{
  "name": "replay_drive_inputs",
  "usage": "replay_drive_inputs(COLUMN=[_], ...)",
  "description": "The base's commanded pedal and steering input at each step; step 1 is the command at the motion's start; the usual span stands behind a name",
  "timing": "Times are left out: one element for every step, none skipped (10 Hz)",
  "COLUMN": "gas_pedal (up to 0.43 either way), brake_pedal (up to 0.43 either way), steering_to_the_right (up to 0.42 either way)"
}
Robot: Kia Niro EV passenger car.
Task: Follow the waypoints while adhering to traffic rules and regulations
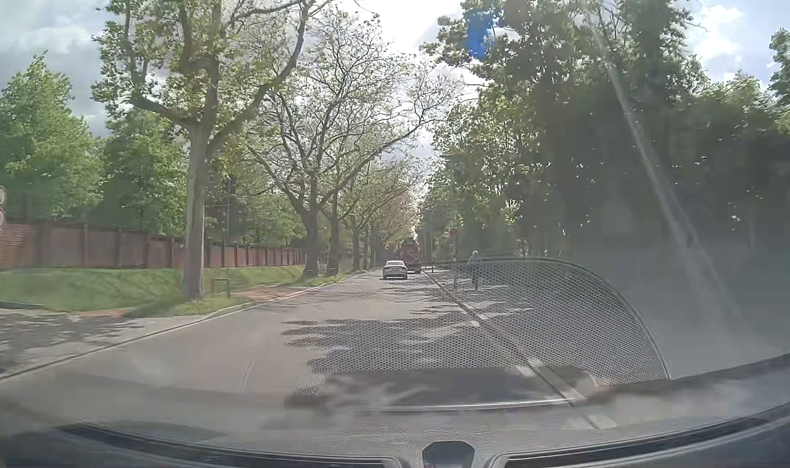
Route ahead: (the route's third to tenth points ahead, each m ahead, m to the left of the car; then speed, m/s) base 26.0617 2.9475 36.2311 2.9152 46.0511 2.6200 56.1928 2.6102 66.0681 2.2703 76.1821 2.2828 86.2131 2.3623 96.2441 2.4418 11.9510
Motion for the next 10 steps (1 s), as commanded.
replay_drive_inputs(gas_pedal=[0.110, 0.087, 0.087, 0.087, 0.087, 0.087, 0.087, 0.087, 0.087, 0.087], brake_pedal=[0.000, 0.000, 0.000, 0.000, 0.000, 0.000, 0.000, 0.000, 0.000, 0.000], steering_to_the_right=[-0.004, -0.004, -0.004, -0.002, -0.002, -0.002, -0.002, -0.002, -0.002, -0.002])
